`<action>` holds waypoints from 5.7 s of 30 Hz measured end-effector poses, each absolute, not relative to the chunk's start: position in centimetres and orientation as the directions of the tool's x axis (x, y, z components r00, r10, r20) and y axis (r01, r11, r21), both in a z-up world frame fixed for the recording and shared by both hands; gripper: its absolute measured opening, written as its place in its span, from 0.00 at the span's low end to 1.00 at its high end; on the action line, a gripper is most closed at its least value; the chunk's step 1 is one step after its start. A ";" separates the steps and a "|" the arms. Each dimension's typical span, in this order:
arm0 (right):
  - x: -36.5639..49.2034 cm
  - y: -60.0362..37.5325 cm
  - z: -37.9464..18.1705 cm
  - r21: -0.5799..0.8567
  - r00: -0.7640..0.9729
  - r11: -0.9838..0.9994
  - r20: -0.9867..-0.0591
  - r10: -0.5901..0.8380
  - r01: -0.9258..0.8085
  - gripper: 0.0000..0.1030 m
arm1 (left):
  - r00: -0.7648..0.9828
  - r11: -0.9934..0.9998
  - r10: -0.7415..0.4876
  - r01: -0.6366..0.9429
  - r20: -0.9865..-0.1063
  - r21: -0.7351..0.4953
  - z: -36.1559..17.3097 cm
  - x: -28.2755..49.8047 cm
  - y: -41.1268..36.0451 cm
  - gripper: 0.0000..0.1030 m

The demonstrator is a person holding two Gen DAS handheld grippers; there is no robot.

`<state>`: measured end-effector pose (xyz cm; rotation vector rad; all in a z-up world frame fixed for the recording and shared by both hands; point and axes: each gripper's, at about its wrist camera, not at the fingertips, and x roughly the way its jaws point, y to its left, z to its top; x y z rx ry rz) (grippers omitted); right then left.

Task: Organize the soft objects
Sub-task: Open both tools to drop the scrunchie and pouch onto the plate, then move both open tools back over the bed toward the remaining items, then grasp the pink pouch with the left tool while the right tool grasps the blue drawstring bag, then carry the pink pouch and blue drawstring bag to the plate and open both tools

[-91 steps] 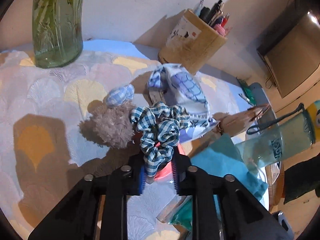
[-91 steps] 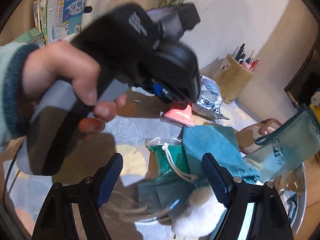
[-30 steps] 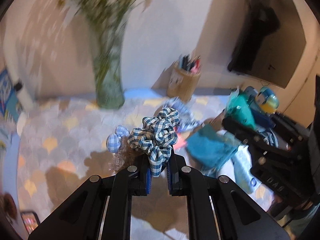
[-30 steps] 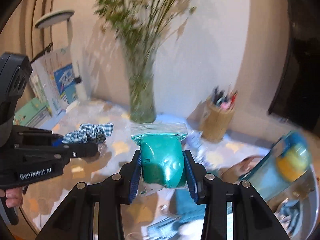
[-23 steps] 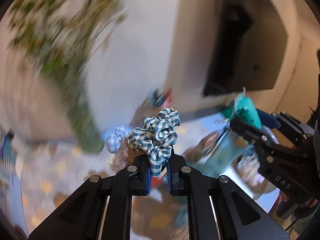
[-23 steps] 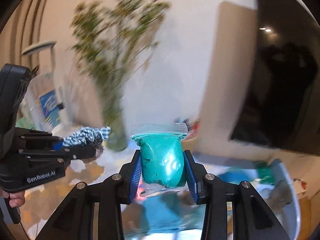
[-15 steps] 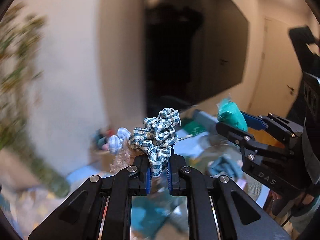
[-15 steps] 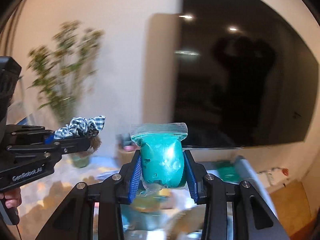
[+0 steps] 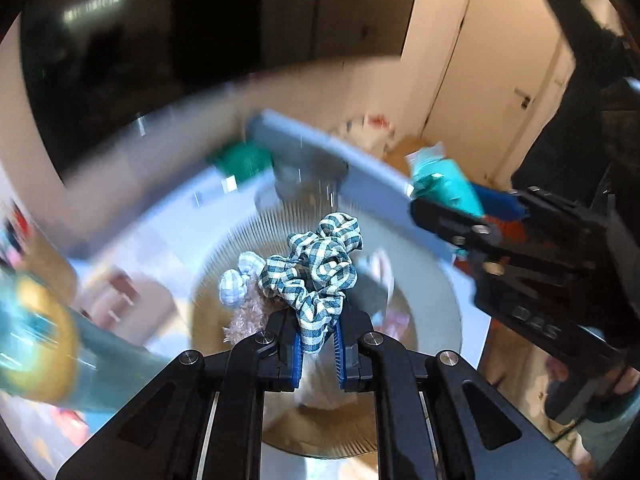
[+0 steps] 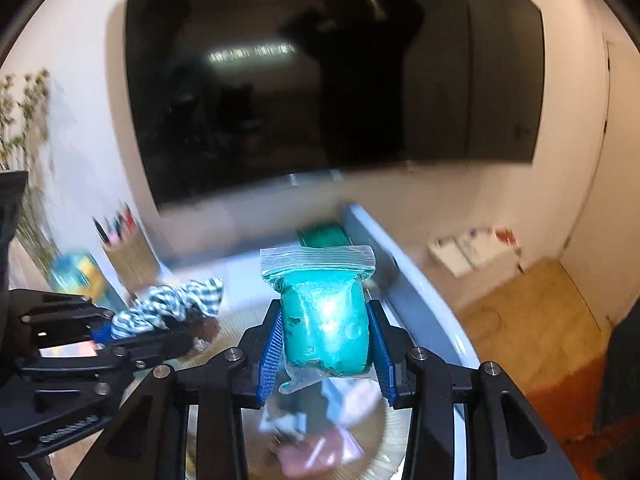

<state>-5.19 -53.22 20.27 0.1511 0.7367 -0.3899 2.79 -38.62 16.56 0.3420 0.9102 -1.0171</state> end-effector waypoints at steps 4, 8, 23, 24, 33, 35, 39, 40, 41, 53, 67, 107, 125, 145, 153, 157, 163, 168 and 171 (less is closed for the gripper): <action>-6.0 -53.7 17.0 -0.009 0.606 0.925 -0.753 -0.256 0.380 0.38 | 0.148 0.525 -0.541 0.828 -0.828 -0.195 13.3 2.8 -39.6 0.09; -6.6 -54.0 15.4 0.044 0.592 0.924 -0.779 -0.206 0.380 0.38 | 0.140 0.529 -0.539 0.824 -0.830 -0.204 13.1 2.4 -39.8 0.09; -6.2 -52.6 17.5 -0.020 0.631 0.919 -0.721 -0.285 0.393 0.72 | 0.105 0.607 -0.559 0.727 -0.822 -0.320 14.1 4.9 -38.7 0.28; -6.2 -52.5 17.6 -0.021 0.631 0.920 -0.722 -0.285 0.391 0.72 | 0.109 0.607 -0.557 0.730 -0.823 -0.314 14.2 4.9 -38.7 0.28; -6.0 -51.0 18.7 -0.023 0.638 0.923 -0.716 -0.283 0.384 0.72 | 0.110 0.588 -0.575 0.745 -0.811 -0.315 15.4 4.6 -37.4 0.28; -6.0 -50.6 19.2 -0.026 0.638 0.921 -0.713 -0.290 0.390 0.72 | 0.118 0.578 -0.587 0.753 -0.801 -0.313 16.1 4.5 -36.6 0.28; -5.9 -49.4 20.5 0.012 0.640 0.914 -0.717 -0.275 0.405 0.72 | 0.127 0.562 -0.611 0.765 -0.781 -0.315 17.8 4.1 -34.6 0.28; -6.0 -49.2 20.8 0.036 0.644 0.911 -0.719 -0.261 0.410 0.72 | 0.130 0.558 -0.619 0.766 -0.774 -0.318 18.3 4.1 -34.0 0.28; -5.9 -48.8 21.1 0.050 0.645 0.909 -0.720 -0.254 0.414 0.72 | 0.132 0.553 -0.629 0.768 -0.766 -0.323 18.8 4.0 -33.3 0.28; -4.3 -39.9 26.4 -0.034 0.666 0.931 -0.690 -0.285 0.363 0.72 | 0.204 0.547 -0.704 0.767 -0.680 -0.336 23.8 3.3 -23.6 0.31; 1.4 -26.7 26.2 -0.036 0.713 0.994 -0.694 -0.099 0.102 0.72 | 0.358 0.732 -0.622 0.582 -0.696 -0.354 22.4 6.1 -9.1 0.32; 7.5 -19.2 6.8 -0.403 0.674 0.876 -0.727 -0.131 -0.265 0.77 | 0.304 0.923 -0.355 0.262 -0.884 -0.281 3.5 18.8 -11.1 0.59; 7.1 -18.0 9.7 -0.451 0.740 0.810 -0.672 -0.032 -0.376 0.09 | 0.354 0.929 -0.368 0.167 -0.860 -0.329 5.6 17.0 -3.9 0.31; 2.7 -14.6 15.0 -0.348 0.749 0.849 -0.657 0.081 -0.398 0.08 | 0.409 0.925 -0.372 0.090 -0.833 -0.369 10.0 5.0 3.7 0.31; 1.6 -18.4 22.6 -0.363 0.861 0.900 -0.508 0.027 -0.242 0.08 | 0.595 0.907 -0.420 0.297 -0.685 -0.299 19.0 6.2 -2.1 0.31; 0.6 -21.9 26.6 -0.379 0.913 0.919 -0.403 -0.062 -0.105 0.08 | 0.635 0.866 -0.485 0.446 -0.601 -0.229 23.8 6.3 -7.9 0.31; -0.9 -28.8 29.2 -0.376 0.907 0.922 -0.348 -0.235 0.095 0.08 | 0.604 0.749 -0.640 0.629 -0.475 -0.208 28.1 5.1 -16.8 0.31; -2.1 -36.7 28.6 -0.321 0.840 0.919 -0.413 -0.353 0.229 0.08 | 0.500 0.639 -0.724 0.746 -0.475 -0.189 28.0 4.1 -25.5 0.31; -2.9 -40.9 27.7 -0.297 0.794 0.912 -0.461 -0.396 0.282 0.08 | 0.416 0.601 -0.739 0.763 -0.531 -0.239 25.6 4.0 -30.0 0.32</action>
